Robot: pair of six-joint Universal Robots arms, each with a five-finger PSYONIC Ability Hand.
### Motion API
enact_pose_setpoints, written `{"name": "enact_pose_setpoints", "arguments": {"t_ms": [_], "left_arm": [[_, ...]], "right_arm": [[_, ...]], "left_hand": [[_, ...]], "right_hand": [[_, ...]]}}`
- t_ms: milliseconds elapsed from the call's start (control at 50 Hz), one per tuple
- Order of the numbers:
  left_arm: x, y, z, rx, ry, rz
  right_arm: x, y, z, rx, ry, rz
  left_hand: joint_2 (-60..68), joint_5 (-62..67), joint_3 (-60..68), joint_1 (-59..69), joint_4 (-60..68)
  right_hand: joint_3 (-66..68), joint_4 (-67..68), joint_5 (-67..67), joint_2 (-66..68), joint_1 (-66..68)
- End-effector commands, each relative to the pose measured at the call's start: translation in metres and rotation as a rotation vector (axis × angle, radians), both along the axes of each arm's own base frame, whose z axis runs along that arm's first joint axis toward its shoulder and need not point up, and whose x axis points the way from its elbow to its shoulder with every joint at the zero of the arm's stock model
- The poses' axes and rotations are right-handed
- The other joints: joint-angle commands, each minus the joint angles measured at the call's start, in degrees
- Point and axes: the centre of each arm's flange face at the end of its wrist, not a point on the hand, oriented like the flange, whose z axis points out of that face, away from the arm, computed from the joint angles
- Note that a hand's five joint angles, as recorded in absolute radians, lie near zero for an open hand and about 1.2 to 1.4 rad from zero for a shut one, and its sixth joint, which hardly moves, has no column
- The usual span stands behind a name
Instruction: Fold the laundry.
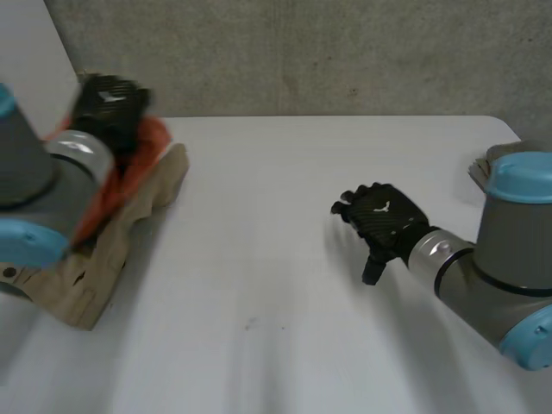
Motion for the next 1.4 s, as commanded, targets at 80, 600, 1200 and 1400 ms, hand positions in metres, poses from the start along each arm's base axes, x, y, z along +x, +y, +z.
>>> {"name": "enact_pose_setpoints", "arguments": {"t_ms": [80, 600, 1200, 1400], "left_arm": [[-0.116, 0.144, -0.039, 0.214, 0.139, -0.448], [-0.063, 0.086, -0.034, 0.181, 0.161, -0.255], [0.049, 0.012, -0.114, 0.445, -0.312, -0.093], [0.037, 0.005, -0.101, 0.371, -0.302, -0.102]], "right_arm": [[-0.020, -0.016, 0.015, -0.057, -0.031, -0.080], [-0.031, -0.011, 0.016, 0.020, 0.017, -0.120], [0.033, 0.083, -0.044, 0.157, 0.000, 0.092], [0.027, 0.080, -0.038, 0.145, -0.008, 0.074]], "left_hand": [[11.9, 14.0, 12.8, 15.2, 11.3], [-57.1, -54.9, -56.2, -53.8, -57.6], [-33.2, -31.1, -32.3, -29.9, -33.8], [11.9, 14.0, 12.8, 15.2, 11.3]], "right_hand": [[-2.3, -3.3, -3.1, -2.6, -1.5], [-2.3, -3.3, -3.1, -2.6, -1.5], [-2.3, -3.3, -3.1, -2.6, -1.5], [-2.3, -3.3, -3.1, -2.6, -1.5]]}}
